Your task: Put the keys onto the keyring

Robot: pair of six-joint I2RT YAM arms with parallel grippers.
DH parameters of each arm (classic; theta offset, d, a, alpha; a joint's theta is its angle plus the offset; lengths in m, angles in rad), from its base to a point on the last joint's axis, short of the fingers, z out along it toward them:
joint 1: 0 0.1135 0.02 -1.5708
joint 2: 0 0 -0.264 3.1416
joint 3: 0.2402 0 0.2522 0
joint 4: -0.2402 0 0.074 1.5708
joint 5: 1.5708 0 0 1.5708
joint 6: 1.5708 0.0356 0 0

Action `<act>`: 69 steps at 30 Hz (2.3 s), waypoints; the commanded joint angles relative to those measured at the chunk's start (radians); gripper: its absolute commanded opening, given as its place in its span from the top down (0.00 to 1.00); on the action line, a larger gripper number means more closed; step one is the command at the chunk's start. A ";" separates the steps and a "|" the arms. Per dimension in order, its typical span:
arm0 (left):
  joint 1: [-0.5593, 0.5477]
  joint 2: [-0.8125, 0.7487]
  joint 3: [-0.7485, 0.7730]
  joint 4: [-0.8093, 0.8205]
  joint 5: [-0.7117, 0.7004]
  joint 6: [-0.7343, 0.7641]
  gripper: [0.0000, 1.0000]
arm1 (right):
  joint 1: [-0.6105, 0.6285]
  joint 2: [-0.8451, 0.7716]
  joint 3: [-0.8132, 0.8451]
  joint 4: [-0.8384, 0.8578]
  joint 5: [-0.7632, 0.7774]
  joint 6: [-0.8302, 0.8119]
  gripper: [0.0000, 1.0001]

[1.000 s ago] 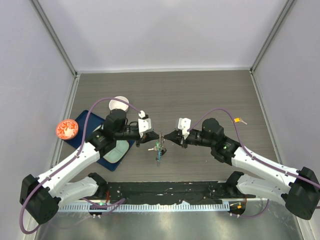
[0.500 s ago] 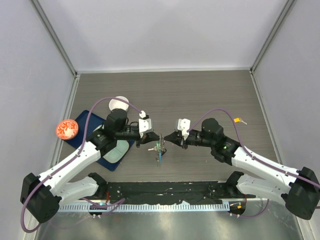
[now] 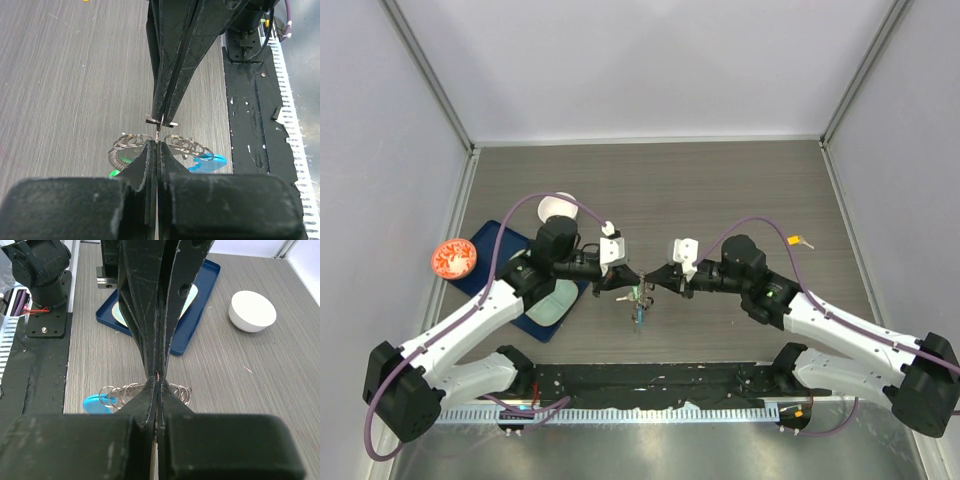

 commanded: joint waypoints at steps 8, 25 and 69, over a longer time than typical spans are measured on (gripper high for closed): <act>-0.006 -0.021 0.052 0.036 0.014 -0.005 1.00 | 0.018 0.007 0.050 0.025 0.051 -0.021 0.99; -0.002 -0.075 0.000 0.111 -0.045 -0.019 1.00 | 0.018 -0.059 -0.005 -0.012 0.137 -0.003 0.99; -0.003 -0.081 -0.011 0.129 -0.052 -0.013 1.00 | 0.018 -0.040 -0.011 0.039 0.069 0.031 0.99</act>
